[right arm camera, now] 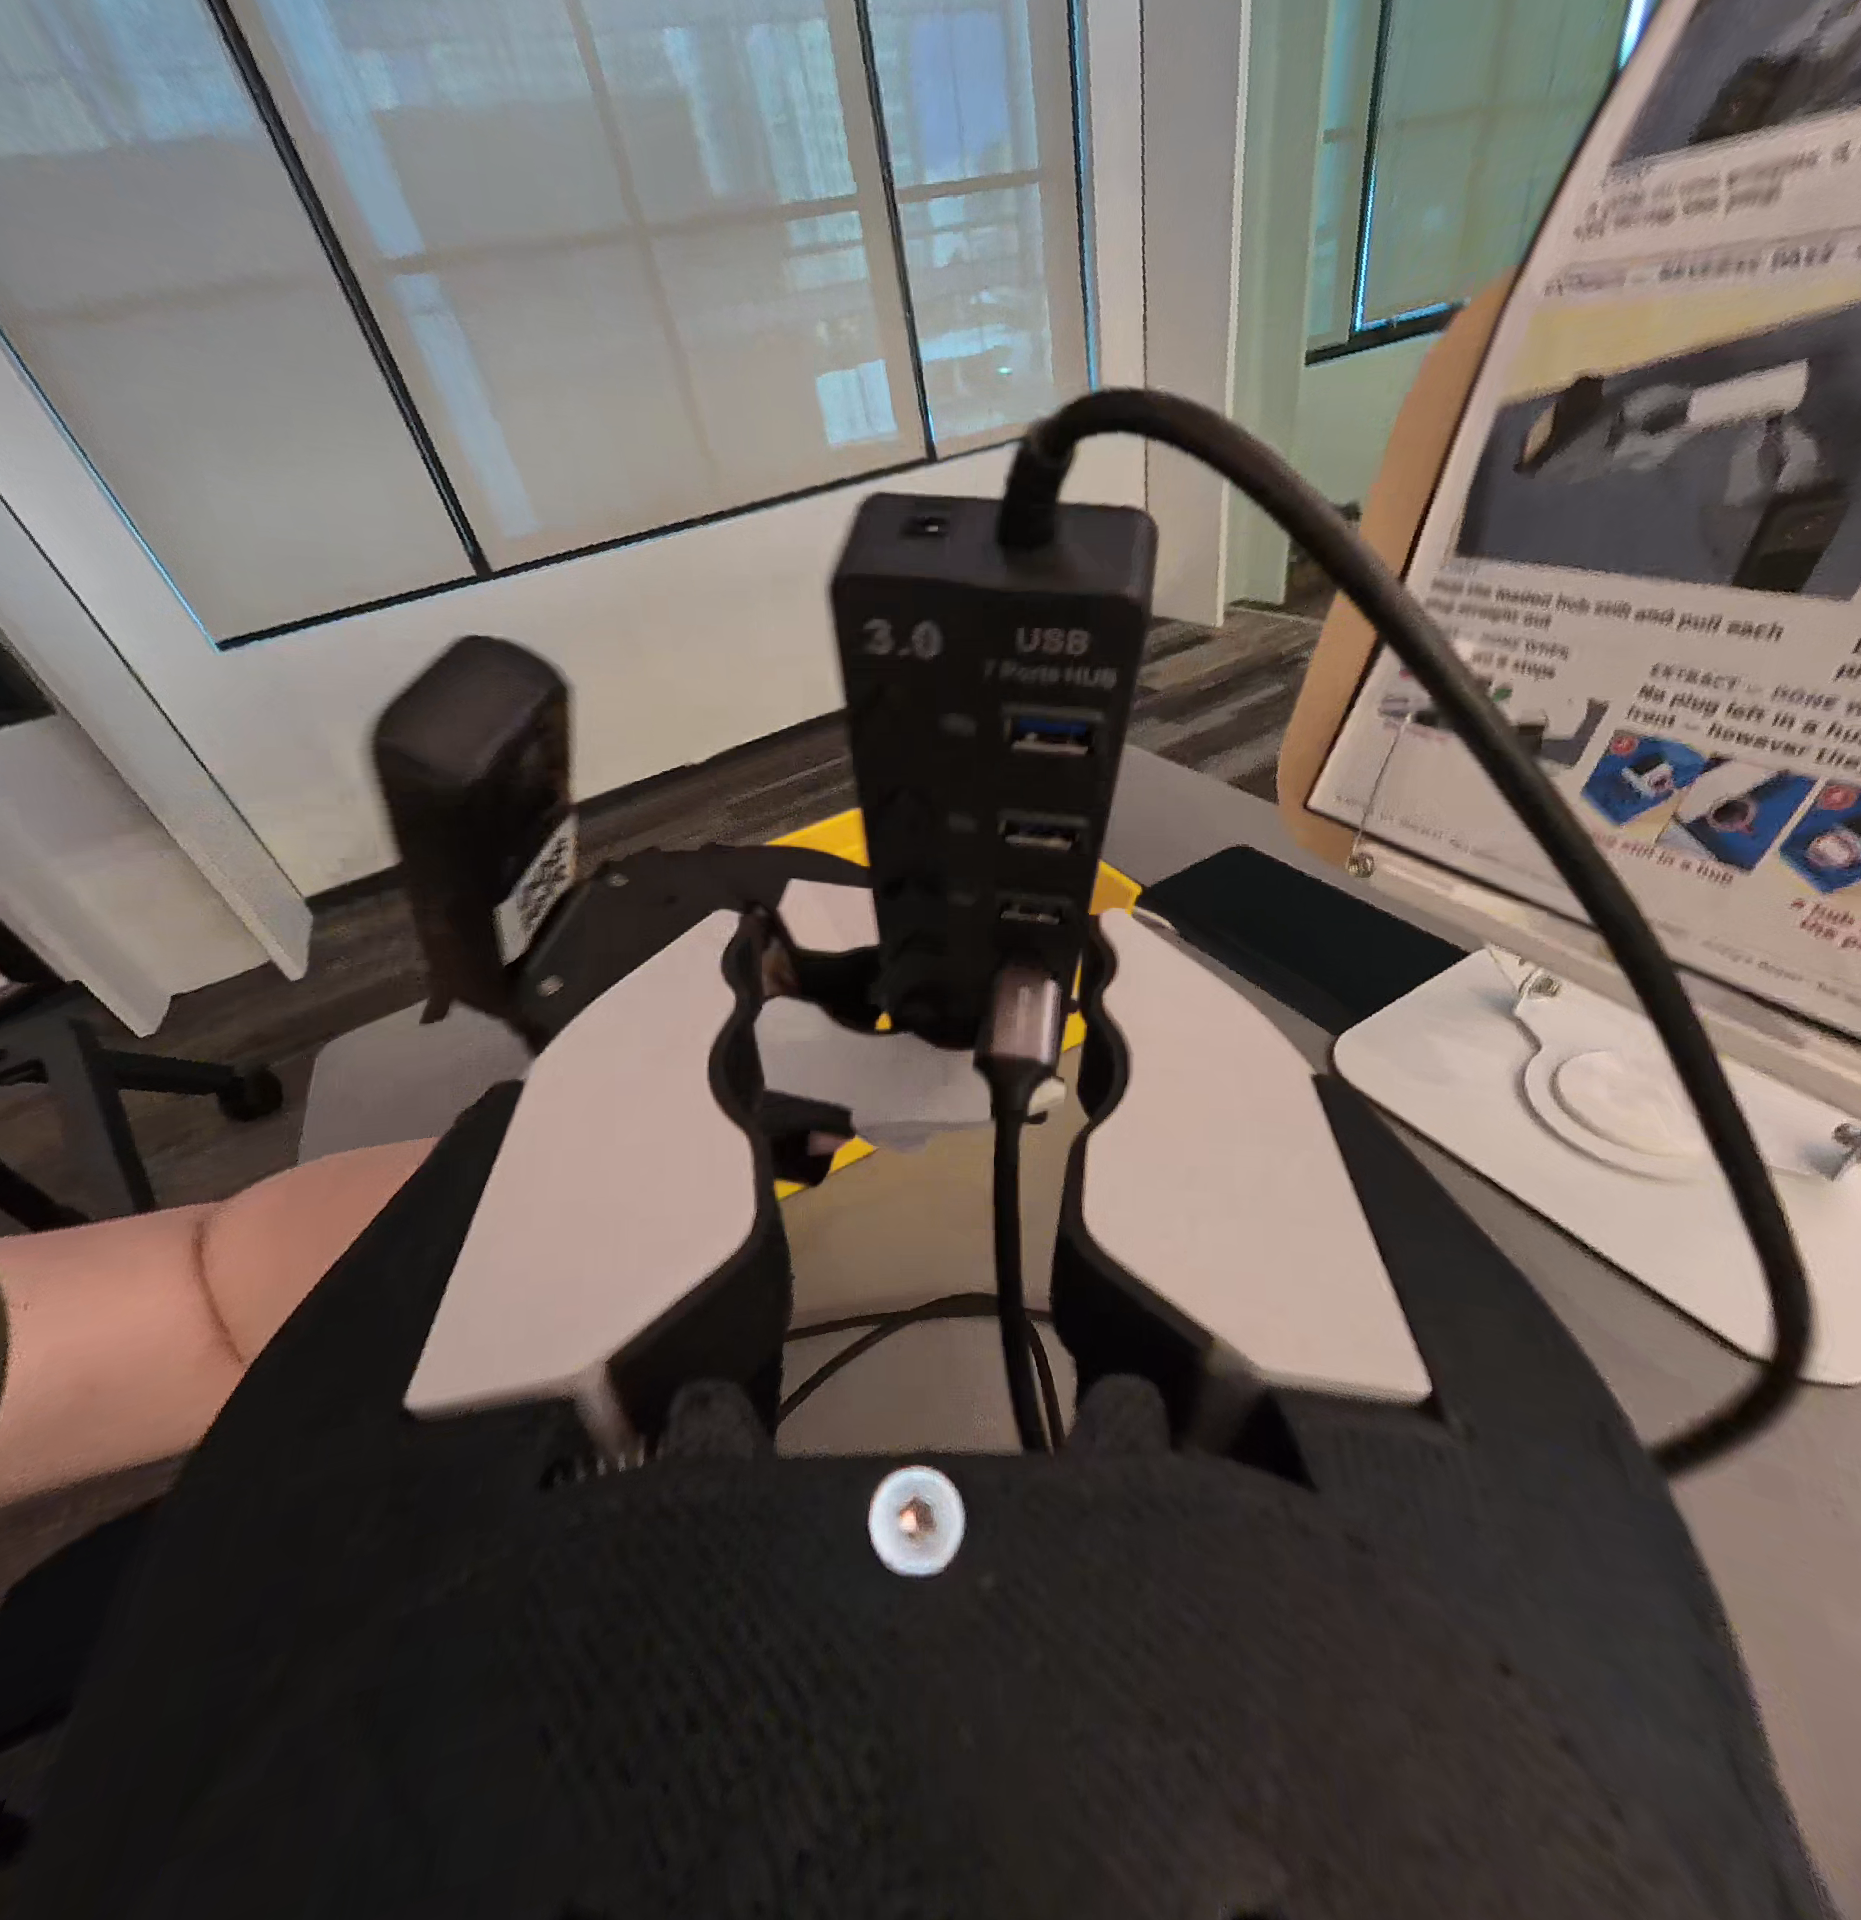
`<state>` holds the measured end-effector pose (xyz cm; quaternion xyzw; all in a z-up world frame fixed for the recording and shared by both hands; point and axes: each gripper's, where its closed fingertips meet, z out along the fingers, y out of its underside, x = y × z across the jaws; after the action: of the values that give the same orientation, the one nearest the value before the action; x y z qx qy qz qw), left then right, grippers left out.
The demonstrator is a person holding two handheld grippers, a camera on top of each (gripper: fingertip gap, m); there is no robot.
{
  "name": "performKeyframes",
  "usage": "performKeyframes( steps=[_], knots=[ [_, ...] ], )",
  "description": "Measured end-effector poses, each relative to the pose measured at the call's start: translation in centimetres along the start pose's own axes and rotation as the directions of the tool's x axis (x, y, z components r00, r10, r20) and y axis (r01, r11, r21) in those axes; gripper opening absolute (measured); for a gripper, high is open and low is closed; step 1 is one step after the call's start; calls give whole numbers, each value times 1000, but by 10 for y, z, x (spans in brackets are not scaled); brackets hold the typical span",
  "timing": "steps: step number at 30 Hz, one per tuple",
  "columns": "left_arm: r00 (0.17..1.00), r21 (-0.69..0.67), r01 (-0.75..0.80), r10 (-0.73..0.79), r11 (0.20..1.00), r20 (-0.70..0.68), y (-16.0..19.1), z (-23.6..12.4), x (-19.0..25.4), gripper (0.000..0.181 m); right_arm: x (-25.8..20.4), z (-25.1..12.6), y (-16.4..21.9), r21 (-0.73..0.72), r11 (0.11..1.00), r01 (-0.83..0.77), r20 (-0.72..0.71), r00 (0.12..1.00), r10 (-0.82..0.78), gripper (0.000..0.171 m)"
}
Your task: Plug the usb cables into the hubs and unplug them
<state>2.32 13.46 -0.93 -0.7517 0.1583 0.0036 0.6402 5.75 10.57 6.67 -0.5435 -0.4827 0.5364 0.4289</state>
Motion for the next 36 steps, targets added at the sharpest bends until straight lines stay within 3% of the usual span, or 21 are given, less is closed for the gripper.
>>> performKeyframes(
  steps=[3,7,18,31,36],
  knots=[
    [996,54,88,-87,995,-12,-7,-7,-10,25,-17,-26,-32,113,989,94,-21,996,-92,59],
    [993,107,120,-121,987,5,-15,-13,-17,25,-22,-65,-74,339,899,277,-198,955,-220,47],
    [995,162,83,-91,983,46,-22,-15,-11,25,1,0,-12,161,954,253,-209,953,-218,46],
    [997,178,54,-62,983,42,-24,-12,-1,26,3,16,8,103,967,232,-172,962,-212,19],
    [996,168,62,-73,984,59,-22,-10,-6,26,6,19,10,98,970,221,-179,963,-201,19]
  ],
)
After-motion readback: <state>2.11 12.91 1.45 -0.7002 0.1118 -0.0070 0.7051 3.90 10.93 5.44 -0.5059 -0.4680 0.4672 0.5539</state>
